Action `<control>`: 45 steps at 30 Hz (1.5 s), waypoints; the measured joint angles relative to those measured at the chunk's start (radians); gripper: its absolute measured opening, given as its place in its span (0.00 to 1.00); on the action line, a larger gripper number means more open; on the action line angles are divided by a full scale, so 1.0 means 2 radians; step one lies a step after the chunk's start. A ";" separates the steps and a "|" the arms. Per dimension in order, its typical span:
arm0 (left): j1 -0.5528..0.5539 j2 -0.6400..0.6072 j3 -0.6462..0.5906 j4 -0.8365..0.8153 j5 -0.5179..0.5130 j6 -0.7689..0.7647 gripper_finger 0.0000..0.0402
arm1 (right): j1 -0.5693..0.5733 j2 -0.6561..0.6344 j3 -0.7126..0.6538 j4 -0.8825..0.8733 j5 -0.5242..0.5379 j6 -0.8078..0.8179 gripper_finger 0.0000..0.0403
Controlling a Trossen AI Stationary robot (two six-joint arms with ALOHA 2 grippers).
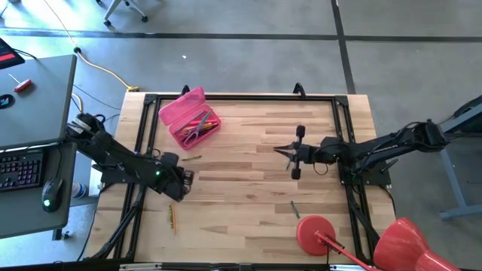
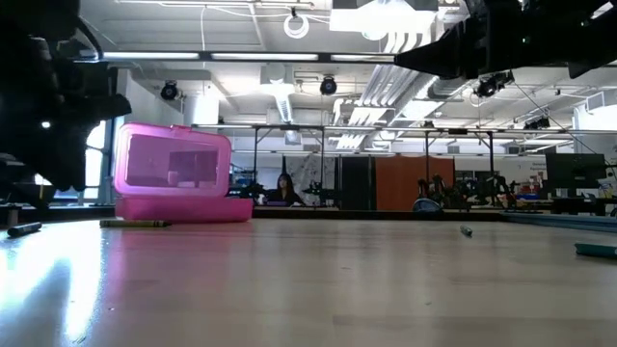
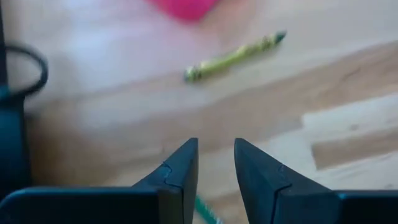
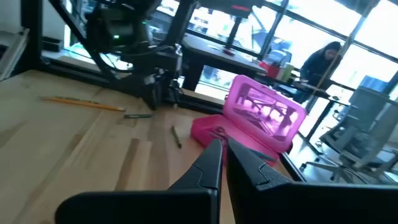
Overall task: Pick & place school supplies into a supply box
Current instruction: Put the top green crayon into the supply box
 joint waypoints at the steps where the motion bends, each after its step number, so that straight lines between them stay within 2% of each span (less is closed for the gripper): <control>1: 0.004 0.000 0.000 0.001 -0.012 0.010 0.33 | 0.000 0.004 0.000 0.004 -0.001 -0.003 0.00; 6: 0.028 0.000 0.000 0.008 -0.058 0.055 0.33 | 0.000 0.028 0.000 0.029 0.009 -0.009 0.02; 10: 0.046 0.000 0.000 0.008 -0.055 0.095 0.33 | 0.000 0.054 0.000 0.019 0.026 0.023 0.10; 13: 0.057 0.000 0.000 0.008 -0.050 0.118 0.33 | 0.000 0.076 0.000 -0.018 0.041 0.040 0.17; 18: 0.068 0.000 0.000 0.009 -0.047 0.127 0.33 | 0.000 0.076 0.002 -0.112 0.044 0.002 0.26; 21: 0.067 0.000 0.000 0.011 -0.046 0.127 0.33 | 0.000 0.059 0.036 -0.234 0.043 0.017 0.29; 26: 0.067 0.000 0.000 0.010 -0.046 0.127 0.33 | 0.000 0.066 0.148 -0.529 0.037 0.033 0.29; 30: 0.067 0.000 0.000 0.013 -0.035 0.126 0.33 | 0.000 0.105 0.209 -0.650 0.015 0.026 0.29; 39: 0.067 0.000 0.000 0.068 0.054 0.126 0.33 | 0.000 0.231 0.222 -0.663 0.035 -0.060 0.29; 45: 0.067 0.000 0.000 0.130 0.096 0.126 0.33 | 0.000 0.279 0.224 -0.658 0.054 -0.091 0.29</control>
